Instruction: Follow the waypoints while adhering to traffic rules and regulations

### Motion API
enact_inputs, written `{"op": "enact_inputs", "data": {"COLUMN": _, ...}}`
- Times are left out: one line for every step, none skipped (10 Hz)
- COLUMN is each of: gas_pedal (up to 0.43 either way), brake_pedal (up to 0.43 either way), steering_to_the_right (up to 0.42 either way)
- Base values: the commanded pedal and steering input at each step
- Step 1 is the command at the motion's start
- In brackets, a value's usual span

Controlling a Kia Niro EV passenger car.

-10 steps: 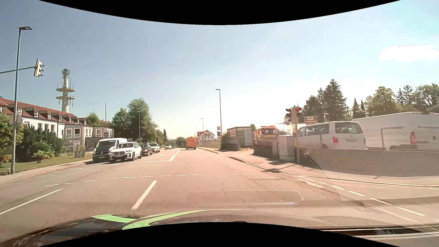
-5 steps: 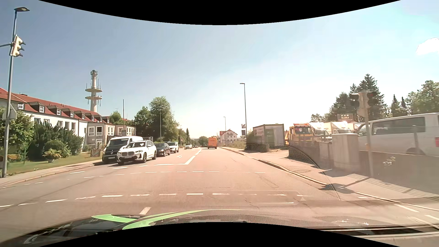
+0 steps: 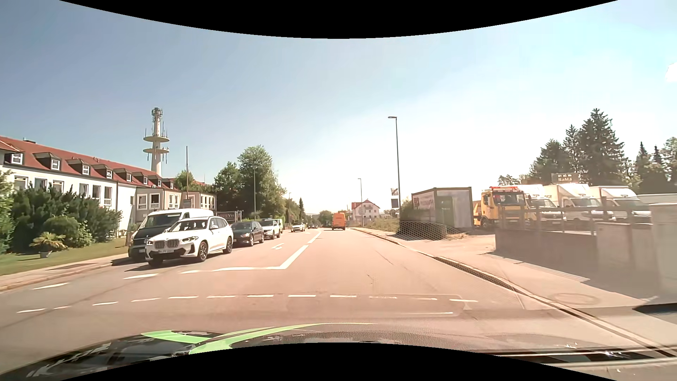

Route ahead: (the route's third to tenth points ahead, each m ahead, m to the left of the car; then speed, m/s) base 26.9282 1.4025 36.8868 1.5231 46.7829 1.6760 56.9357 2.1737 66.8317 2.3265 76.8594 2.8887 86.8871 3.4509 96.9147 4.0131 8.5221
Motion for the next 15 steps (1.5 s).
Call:
{"op": "enact_inputs", "data": {"gas_pedal": 0.398, "brake_pedal": 0.0, "steering_to_the_right": -0.024}}
{"op": "enact_inputs", "data": {"gas_pedal": 0.398, "brake_pedal": 0.0, "steering_to_the_right": -0.021}}
{"op": "enact_inputs", "data": {"gas_pedal": 0.398, "brake_pedal": 0.0, "steering_to_the_right": -0.019}}
{"op": "enact_inputs", "data": {"gas_pedal": 0.398, "brake_pedal": 0.0, "steering_to_the_right": -0.017}}
{"op": "enact_inputs", "data": {"gas_pedal": 0.398, "brake_pedal": 0.0, "steering_to_the_right": -0.016}}
{"op": "enact_inputs", "data": {"gas_pedal": 0.398, "brake_pedal": 0.0, "steering_to_the_right": -0.015}}
{"op": "enact_inputs", "data": {"gas_pedal": 0.398, "brake_pedal": 0.0, "steering_to_the_right": -0.014}}
{"op": "enact_inputs", "data": {"gas_pedal": 0.398, "brake_pedal": 0.0, "steering_to_the_right": -0.013}}
{"op": "enact_inputs", "data": {"gas_pedal": 0.398, "brake_pedal": 0.0, "steering_to_the_right": -0.013}}
{"op": "enact_inputs", "data": {"gas_pedal": 0.398, "brake_pedal": 0.0, "steering_to_the_right": -0.012}}
{"op": "enact_inputs", "data": {"gas_pedal": 0.398, "brake_pedal": 0.0, "steering_to_the_right": -0.011}}
{"op": "enact_inputs", "data": {"gas_pedal": 0.358, "brake_pedal": 0.0, "steering_to_the_right": -0.011}}
{"op": "enact_inputs", "data": {"gas_pedal": 0.331, "brake_pedal": 0.0, "steering_to_the_right": -0.01}}
{"op": "enact_inputs", "data": {"gas_pedal": 0.311, "brake_pedal": 0.0, "steering_to_the_right": -0.01}}
{"op": "enact_inputs", "data": {"gas_pedal": 0.311, "brake_pedal": 0.0, "steering_to_the_right": -0.011}}
